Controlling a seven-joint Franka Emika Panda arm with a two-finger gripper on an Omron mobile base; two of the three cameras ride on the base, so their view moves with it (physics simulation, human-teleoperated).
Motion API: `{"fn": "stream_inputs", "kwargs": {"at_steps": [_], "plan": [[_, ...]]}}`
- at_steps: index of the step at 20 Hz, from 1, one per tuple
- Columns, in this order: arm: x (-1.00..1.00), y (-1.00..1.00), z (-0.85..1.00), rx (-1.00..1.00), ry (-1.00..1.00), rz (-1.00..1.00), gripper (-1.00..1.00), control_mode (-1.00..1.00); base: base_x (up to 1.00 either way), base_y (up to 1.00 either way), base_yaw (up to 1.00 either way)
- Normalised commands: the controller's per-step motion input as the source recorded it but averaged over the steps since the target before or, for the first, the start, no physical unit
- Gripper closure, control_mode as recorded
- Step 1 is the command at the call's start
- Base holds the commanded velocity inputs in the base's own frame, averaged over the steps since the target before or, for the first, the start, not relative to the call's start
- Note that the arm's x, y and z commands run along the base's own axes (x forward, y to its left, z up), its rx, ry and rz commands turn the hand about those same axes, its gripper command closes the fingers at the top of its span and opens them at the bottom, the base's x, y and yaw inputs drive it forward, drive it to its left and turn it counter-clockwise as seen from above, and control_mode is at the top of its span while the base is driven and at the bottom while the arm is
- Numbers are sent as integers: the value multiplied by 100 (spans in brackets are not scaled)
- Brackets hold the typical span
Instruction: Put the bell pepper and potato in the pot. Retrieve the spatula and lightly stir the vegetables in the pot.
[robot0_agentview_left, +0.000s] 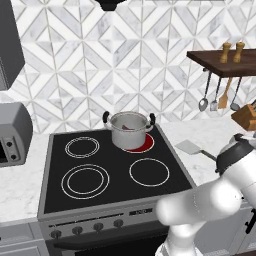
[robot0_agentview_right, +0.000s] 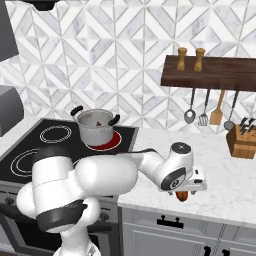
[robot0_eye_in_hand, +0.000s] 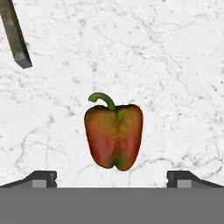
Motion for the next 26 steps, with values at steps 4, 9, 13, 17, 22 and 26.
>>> {"fn": "stream_inputs", "kwargs": {"at_steps": [4,9,13,17,22,26], "plan": [[8,-8,-44,-1,-4,18,-100,-100,0,0,0],[30,0,-30,0,-2,16,-100,-100,0,0,0],[8,0,-7,0,-4,14,100,-100,0,0,0],[-16,-1,2,0,-7,2,100,-100,0,0,0],[-16,43,82,10,-29,0,100,-100,0,0,0],[3,100,100,16,-26,0,100,-100,0,0,0]]}}
